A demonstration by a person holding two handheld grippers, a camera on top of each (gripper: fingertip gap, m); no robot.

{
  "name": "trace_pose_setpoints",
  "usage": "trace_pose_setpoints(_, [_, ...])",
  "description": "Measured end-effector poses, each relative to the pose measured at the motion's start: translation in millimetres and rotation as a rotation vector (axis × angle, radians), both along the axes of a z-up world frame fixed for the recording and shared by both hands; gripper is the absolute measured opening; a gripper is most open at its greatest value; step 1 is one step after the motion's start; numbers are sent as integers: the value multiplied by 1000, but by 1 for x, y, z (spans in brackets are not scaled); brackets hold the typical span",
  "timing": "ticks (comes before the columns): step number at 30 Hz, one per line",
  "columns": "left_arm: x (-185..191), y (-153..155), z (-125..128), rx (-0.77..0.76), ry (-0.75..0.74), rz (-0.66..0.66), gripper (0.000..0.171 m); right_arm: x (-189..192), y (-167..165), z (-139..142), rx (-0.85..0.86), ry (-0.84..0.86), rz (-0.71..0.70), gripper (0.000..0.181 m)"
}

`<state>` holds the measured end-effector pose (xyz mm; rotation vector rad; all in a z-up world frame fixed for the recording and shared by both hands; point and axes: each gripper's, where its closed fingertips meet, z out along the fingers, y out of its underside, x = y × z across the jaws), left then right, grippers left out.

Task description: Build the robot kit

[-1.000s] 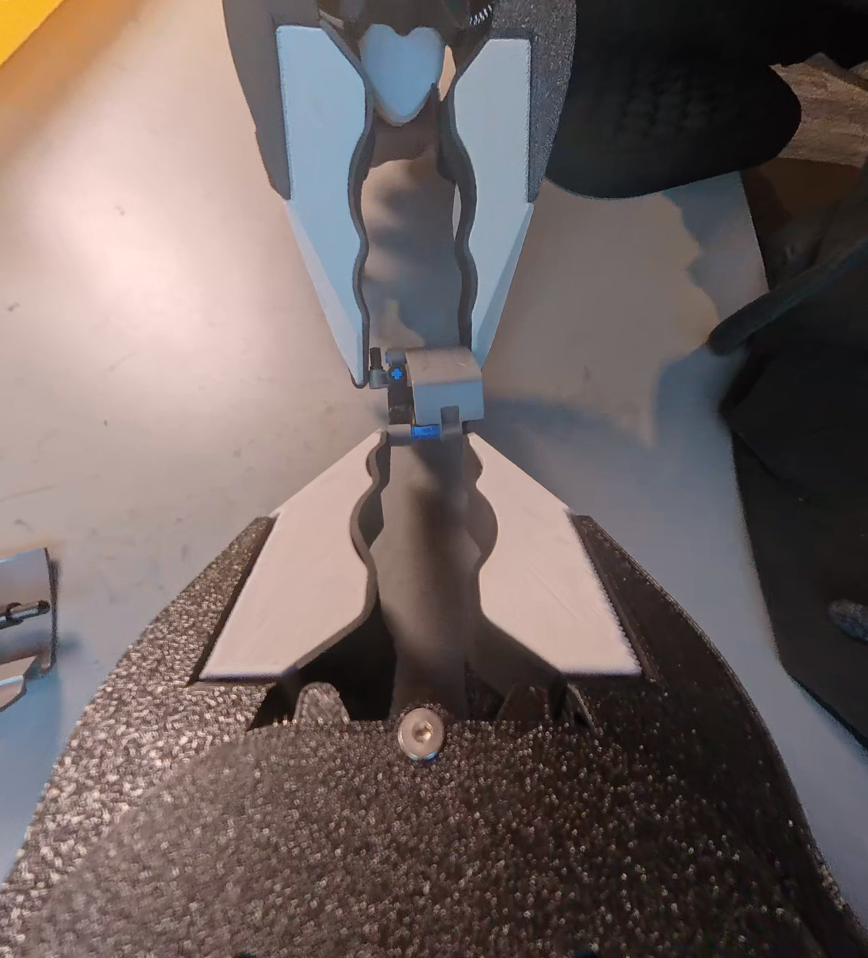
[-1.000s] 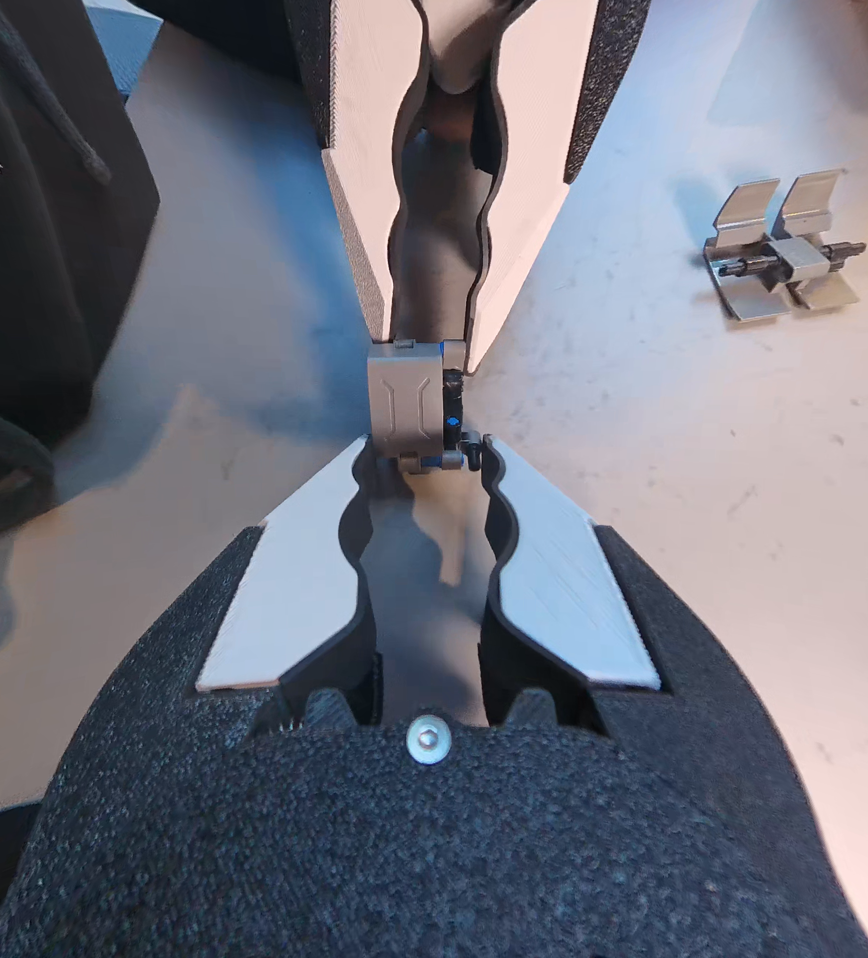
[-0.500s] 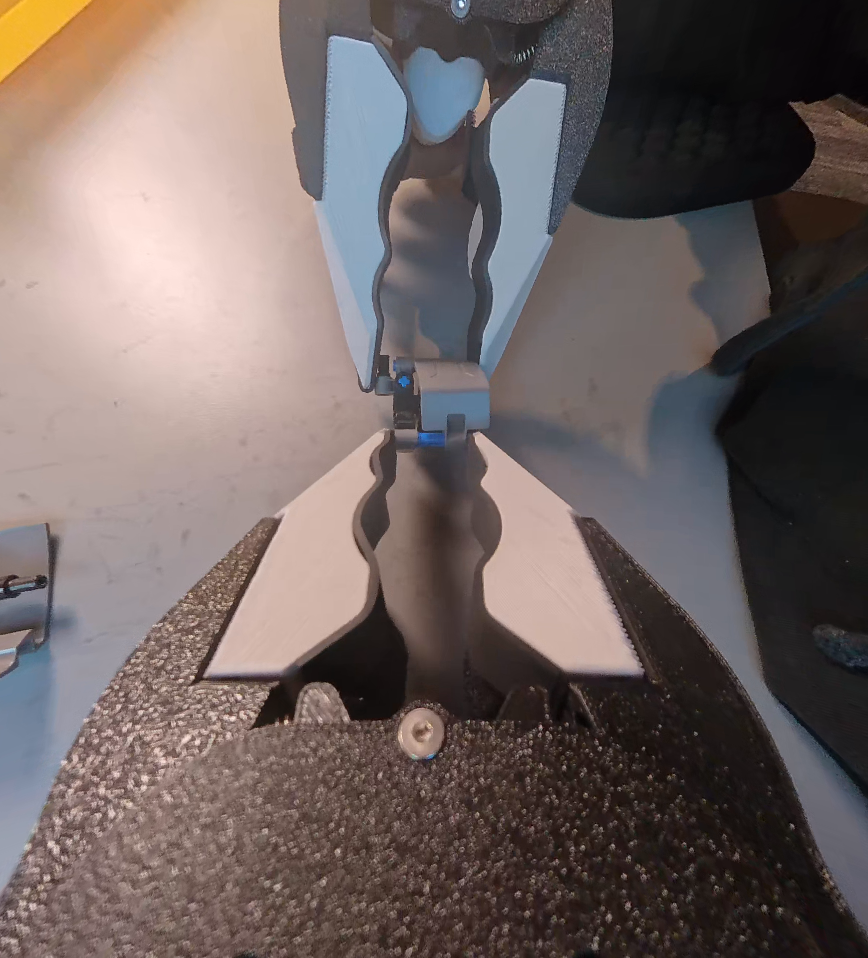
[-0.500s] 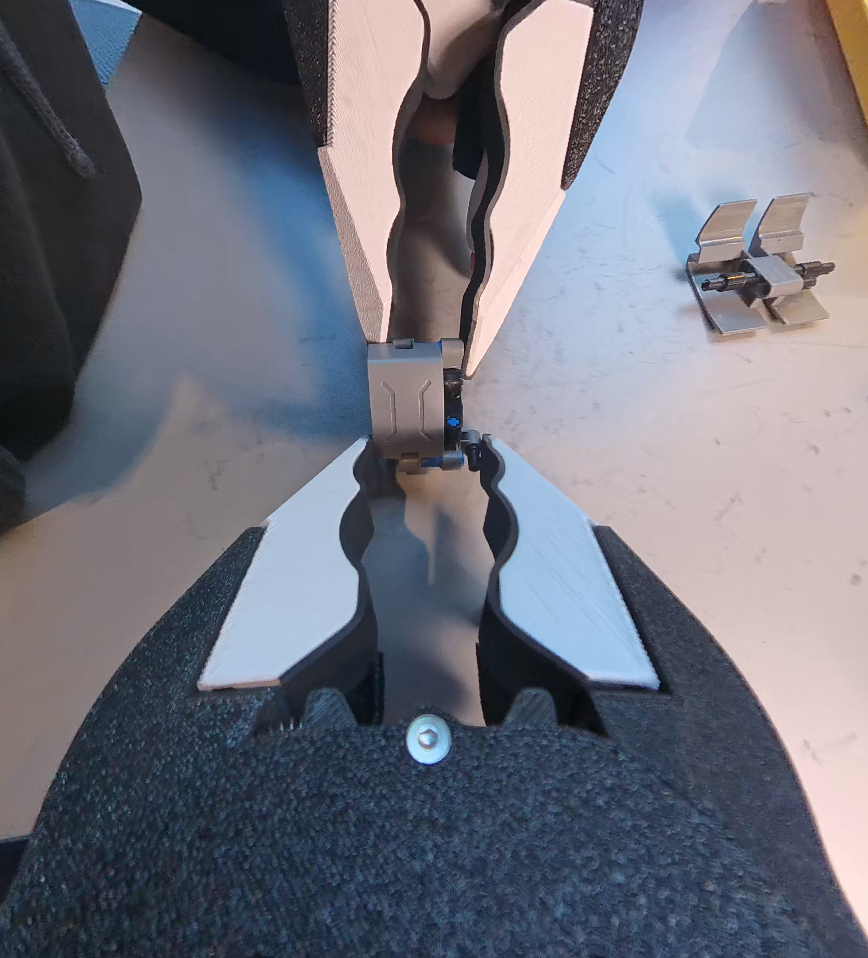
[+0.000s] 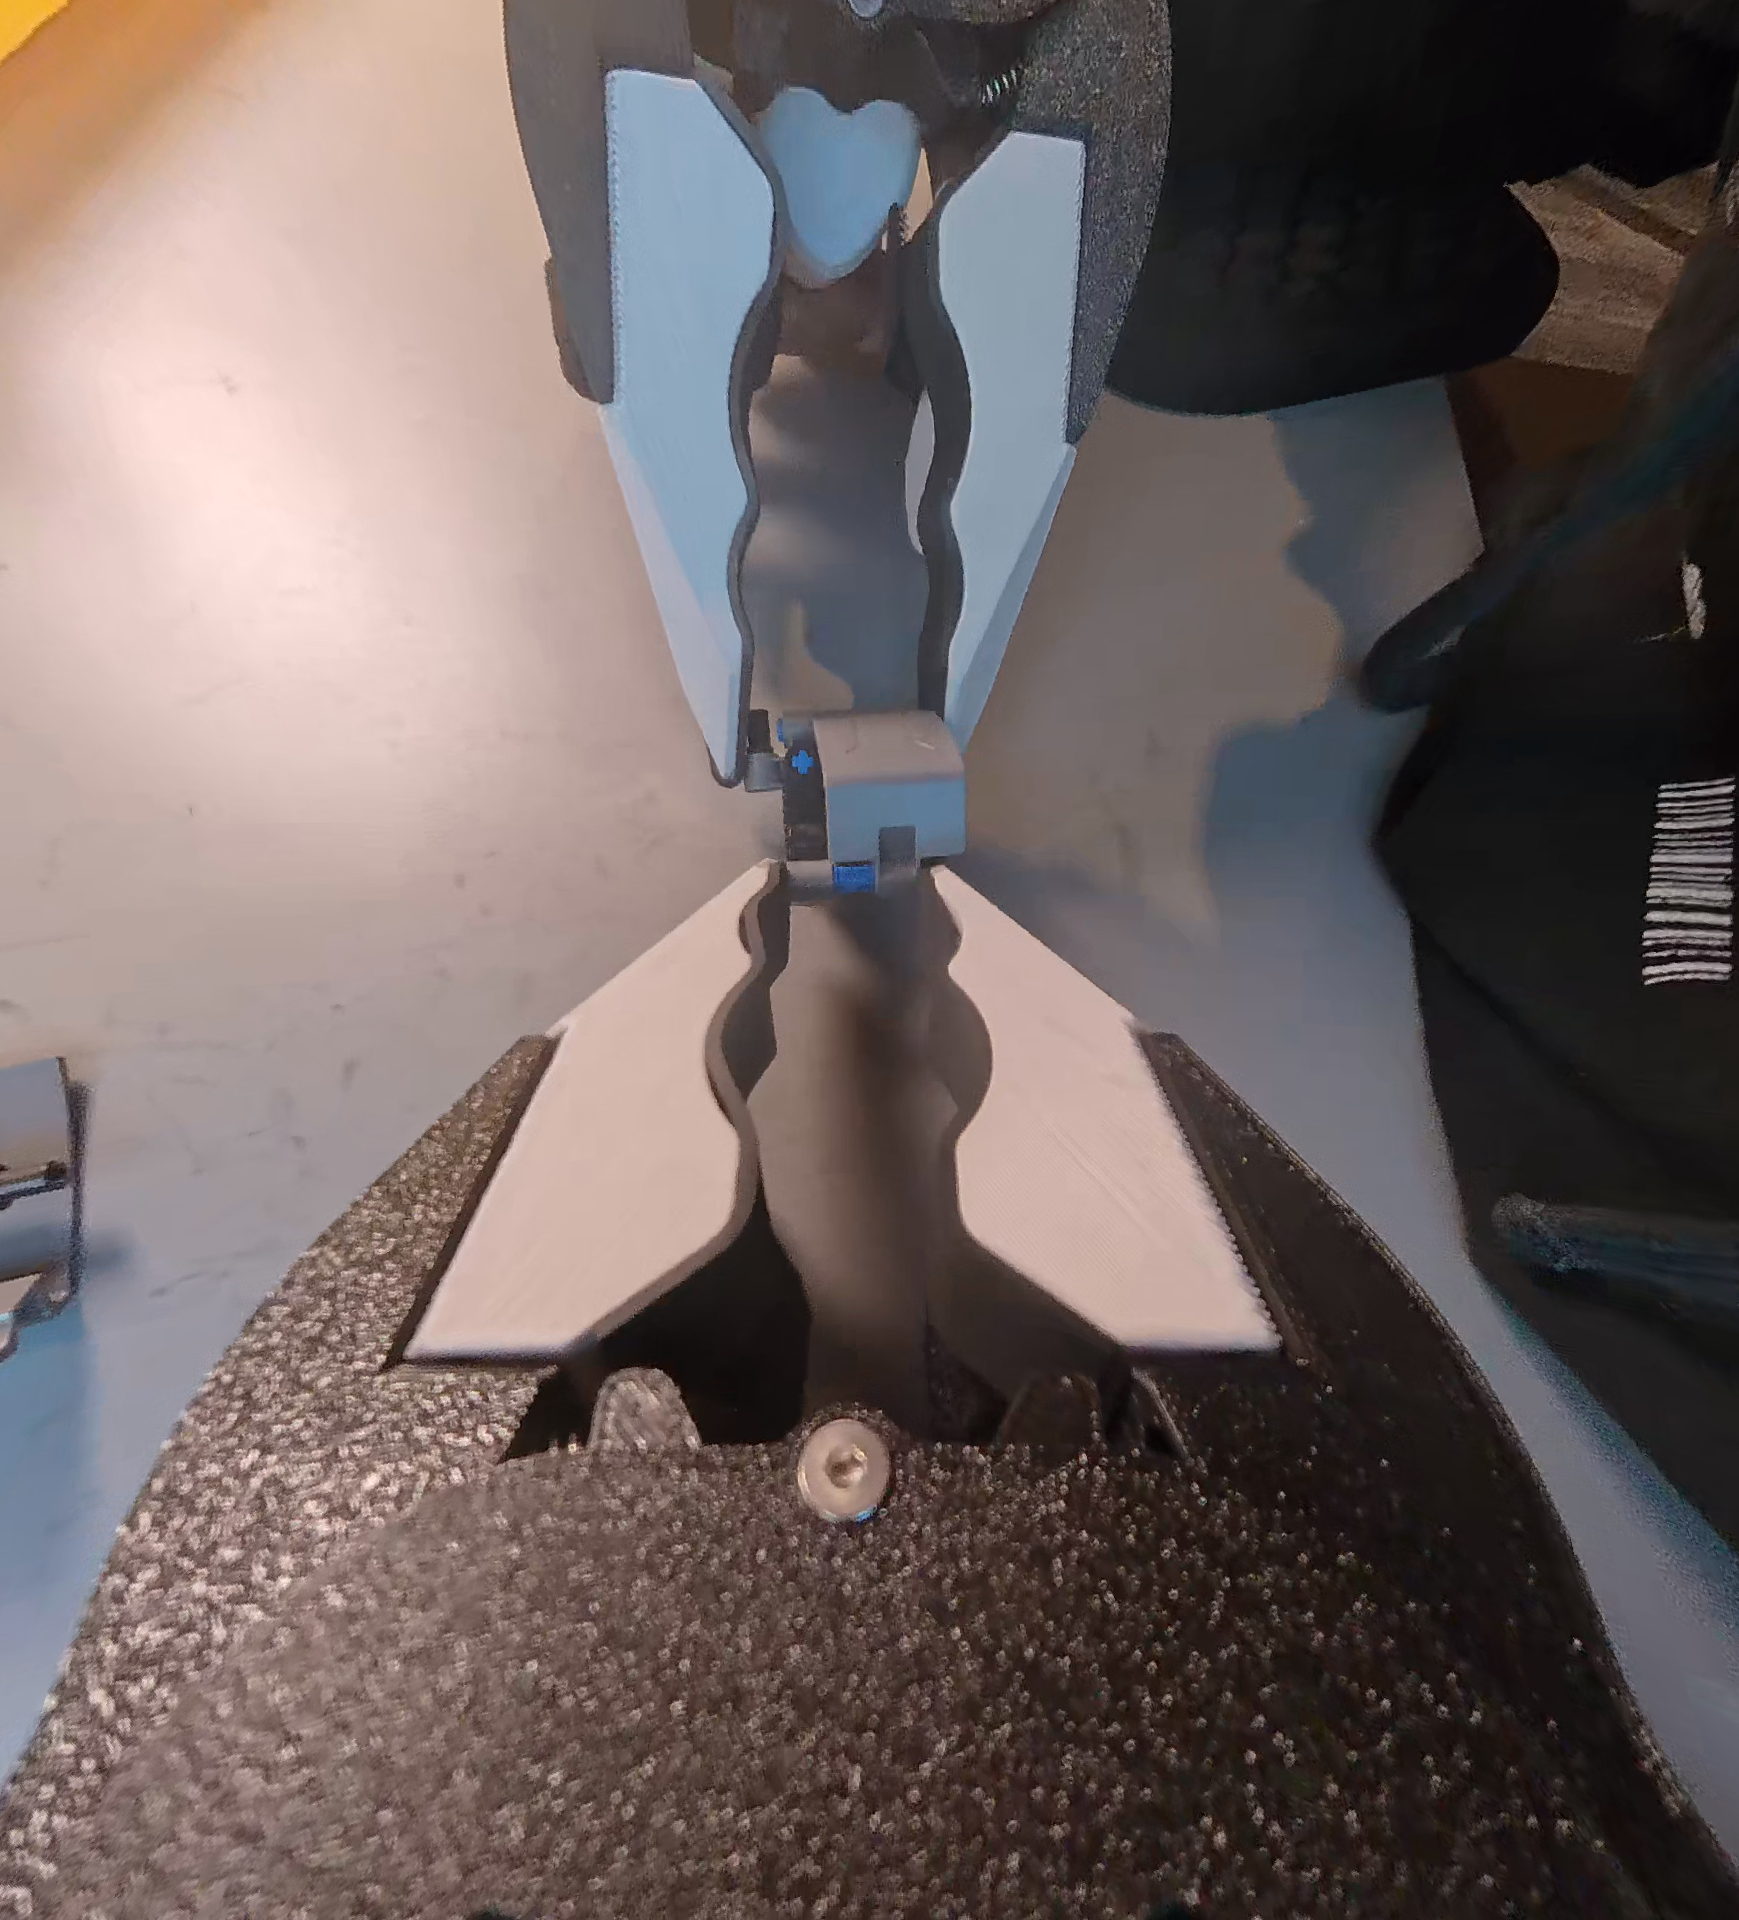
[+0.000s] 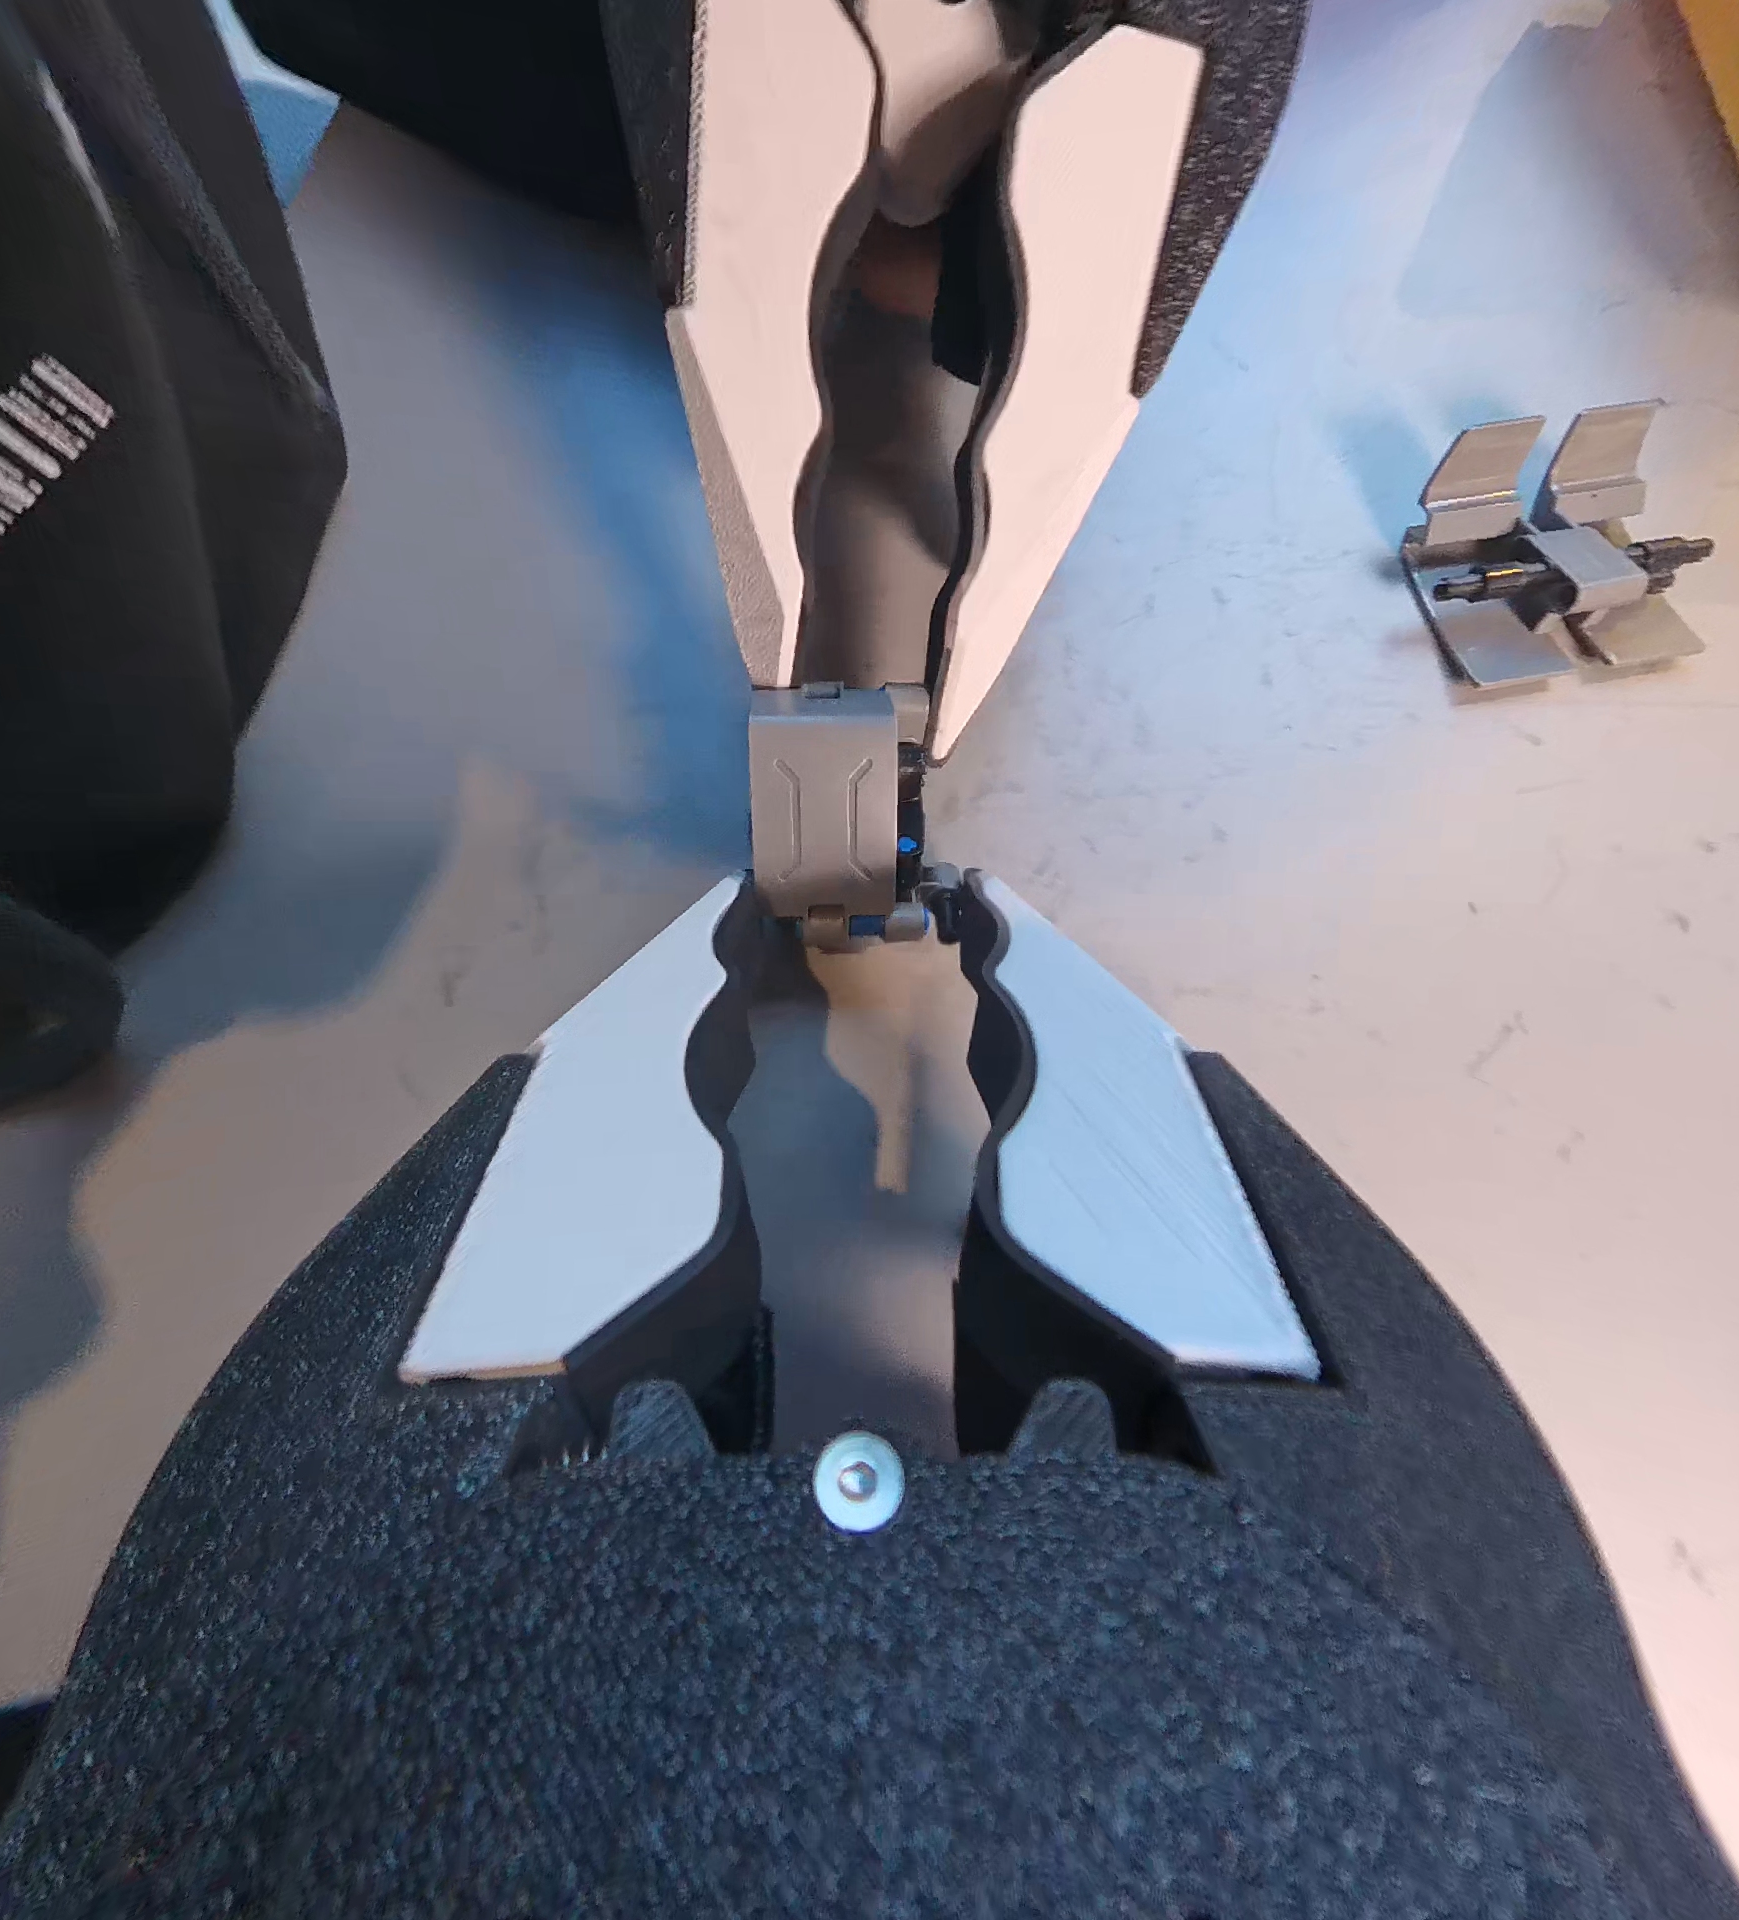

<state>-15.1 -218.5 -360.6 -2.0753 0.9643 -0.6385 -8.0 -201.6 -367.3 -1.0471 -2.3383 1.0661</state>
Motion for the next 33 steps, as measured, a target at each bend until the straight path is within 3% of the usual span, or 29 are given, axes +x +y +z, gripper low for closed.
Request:
trace_pose_setpoints(5, [-5, -5, -7, 21, 66, -18, 23, 6, 1, 3, -35, -7, 9, 41])
trace_pose_setpoints(10, [-4, -9, -13, 38, 116, -46, 23, 3, 1, 5, -38, 31, 9, 27])
trace_pose_setpoints(17, [-7, -6, -14, 54, 135, -26, 23, 5, 4, 14, -115, 34, -14, 35])
trace_pose_setpoints(33, [-8, -5, -13, 28, 114, -15, 22, -2, 2, 12, -109, 42, -13, 28])
